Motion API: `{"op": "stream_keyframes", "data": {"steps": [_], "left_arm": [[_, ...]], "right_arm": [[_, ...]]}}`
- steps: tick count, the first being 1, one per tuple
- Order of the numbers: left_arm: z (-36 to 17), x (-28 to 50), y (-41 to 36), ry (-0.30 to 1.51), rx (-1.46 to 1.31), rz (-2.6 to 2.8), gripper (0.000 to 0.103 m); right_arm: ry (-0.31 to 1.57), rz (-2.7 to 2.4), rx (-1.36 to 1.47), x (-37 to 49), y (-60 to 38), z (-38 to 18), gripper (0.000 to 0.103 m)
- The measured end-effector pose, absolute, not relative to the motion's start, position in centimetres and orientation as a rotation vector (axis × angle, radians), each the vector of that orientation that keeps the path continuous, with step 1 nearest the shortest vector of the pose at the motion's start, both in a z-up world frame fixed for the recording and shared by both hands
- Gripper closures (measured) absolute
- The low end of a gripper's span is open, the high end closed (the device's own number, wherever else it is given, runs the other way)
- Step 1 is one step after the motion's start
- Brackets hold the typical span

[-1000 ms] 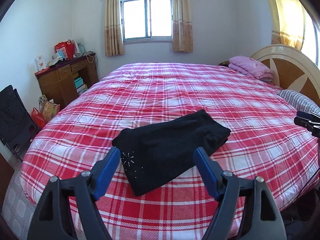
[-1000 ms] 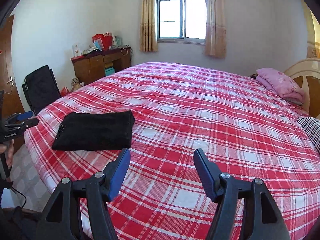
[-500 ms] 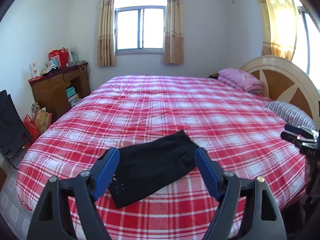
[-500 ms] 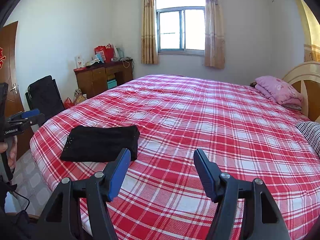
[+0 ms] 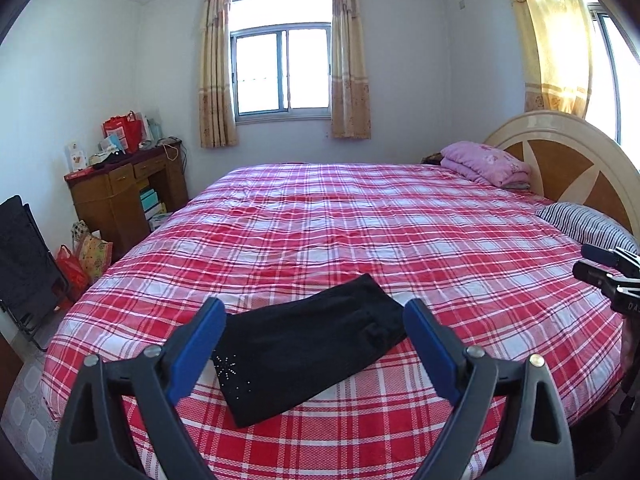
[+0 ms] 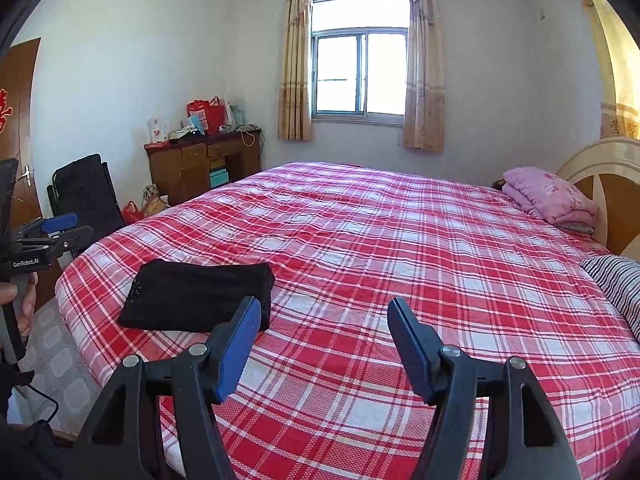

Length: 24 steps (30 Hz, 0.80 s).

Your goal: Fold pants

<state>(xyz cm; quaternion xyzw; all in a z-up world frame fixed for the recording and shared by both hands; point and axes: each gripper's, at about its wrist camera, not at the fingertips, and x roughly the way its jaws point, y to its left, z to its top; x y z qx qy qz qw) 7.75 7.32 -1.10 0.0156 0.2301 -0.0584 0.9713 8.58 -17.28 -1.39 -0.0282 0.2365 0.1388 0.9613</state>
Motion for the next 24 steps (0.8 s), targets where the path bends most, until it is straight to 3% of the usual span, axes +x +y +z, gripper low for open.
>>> {"op": "stream_keyframes", "data": {"steps": [6,9,24], "left_arm": [[-0.8,7.3,6.9,0.444,0.049,-0.107,0.000],[-0.5,7.2,6.8,0.431,0.054,-0.095,0.000],[-0.6,7.7,7.1,0.444,0.037,-0.057,0.000]], "right_arm": [[0.441,0.276,-0.028,7.5,-17.9,-0.3,0.032],[0.408,0.278,-0.012,7.0,-18.1,0.2,0.026],[0.384,0.273,-0.035,6.5,-17.5,0.5,0.026]]}}
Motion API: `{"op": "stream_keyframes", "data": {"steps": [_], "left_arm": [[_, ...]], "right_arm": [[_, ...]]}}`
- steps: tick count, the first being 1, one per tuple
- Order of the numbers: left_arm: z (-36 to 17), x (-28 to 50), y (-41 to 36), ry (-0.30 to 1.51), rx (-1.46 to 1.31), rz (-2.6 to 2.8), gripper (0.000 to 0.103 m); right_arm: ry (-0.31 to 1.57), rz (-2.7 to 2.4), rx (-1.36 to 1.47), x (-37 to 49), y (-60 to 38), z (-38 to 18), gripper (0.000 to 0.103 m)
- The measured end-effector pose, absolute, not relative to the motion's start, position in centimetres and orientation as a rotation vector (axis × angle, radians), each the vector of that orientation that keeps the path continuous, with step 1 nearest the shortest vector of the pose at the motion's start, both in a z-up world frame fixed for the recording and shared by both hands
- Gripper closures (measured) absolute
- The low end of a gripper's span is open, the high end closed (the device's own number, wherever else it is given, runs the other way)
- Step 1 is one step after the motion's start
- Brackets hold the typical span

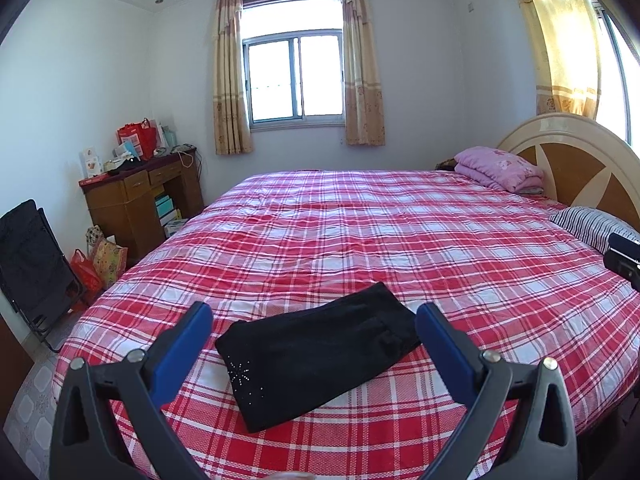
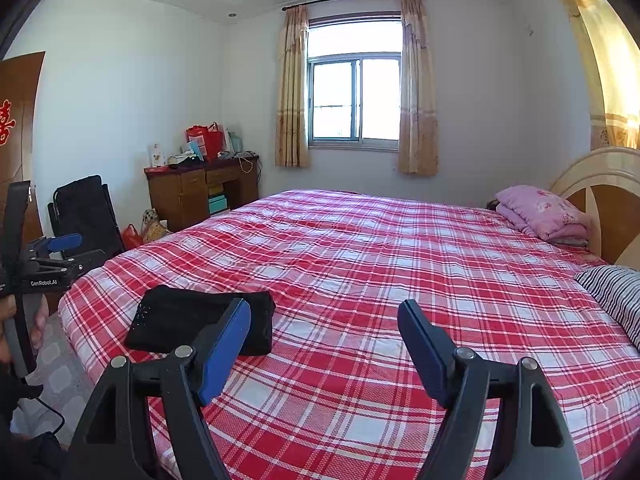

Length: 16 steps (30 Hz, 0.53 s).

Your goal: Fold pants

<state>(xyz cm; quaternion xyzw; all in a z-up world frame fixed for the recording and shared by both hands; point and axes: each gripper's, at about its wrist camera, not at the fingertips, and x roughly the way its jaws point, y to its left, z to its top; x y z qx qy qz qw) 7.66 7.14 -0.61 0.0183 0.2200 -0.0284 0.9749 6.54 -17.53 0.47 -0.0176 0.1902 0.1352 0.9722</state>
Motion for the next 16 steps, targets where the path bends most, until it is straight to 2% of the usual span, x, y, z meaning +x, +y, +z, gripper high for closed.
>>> {"op": "stream_keyframes", "data": {"steps": [16], "left_arm": [[-2.0,8.5,7.8,0.467,0.047,-0.020,0.000]], "right_arm": [[0.395,0.274,-0.060,6.6,-17.0,-0.1,0.026]]}}
